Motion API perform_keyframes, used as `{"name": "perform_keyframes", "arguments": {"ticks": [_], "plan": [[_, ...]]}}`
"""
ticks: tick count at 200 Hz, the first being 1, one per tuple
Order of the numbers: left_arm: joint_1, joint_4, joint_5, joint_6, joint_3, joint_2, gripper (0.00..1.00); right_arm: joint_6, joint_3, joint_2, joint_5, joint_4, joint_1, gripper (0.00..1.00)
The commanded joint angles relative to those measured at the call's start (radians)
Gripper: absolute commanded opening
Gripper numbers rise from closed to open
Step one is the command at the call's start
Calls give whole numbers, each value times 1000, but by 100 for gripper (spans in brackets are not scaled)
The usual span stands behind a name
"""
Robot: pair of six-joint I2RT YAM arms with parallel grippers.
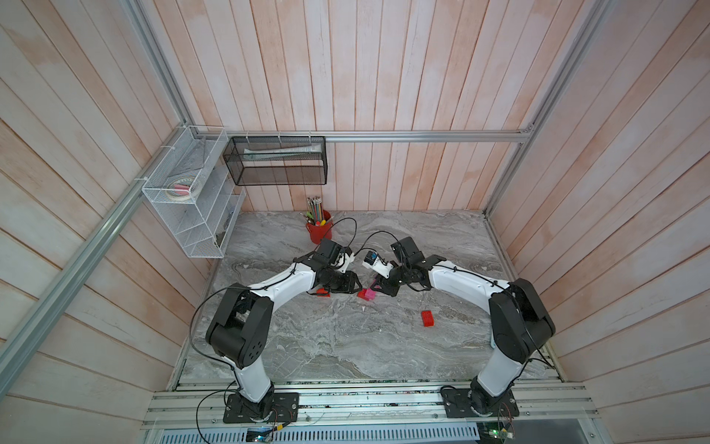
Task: Assemble the letter s with lego
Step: Move the lego brick at the center of the board, then assemble the lego brick with the lego brick.
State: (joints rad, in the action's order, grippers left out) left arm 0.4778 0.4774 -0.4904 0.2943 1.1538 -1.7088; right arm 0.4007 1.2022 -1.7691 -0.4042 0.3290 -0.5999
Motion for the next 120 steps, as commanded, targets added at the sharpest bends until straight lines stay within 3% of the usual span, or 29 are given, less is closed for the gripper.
{"name": "perform_keyframes", "arguments": {"ticks": [1,54,120], "plan": [[-31,41,-3,-19,-43,71,53,-45,53,-45,28,23,-22,20],[-76,69,-28,-21,-122,201,63,-50,139,-128,73,107,-52,20],[-87,75,-46,-33,-168,259,72,-54,206,-187,114,171,-73,19]]}}
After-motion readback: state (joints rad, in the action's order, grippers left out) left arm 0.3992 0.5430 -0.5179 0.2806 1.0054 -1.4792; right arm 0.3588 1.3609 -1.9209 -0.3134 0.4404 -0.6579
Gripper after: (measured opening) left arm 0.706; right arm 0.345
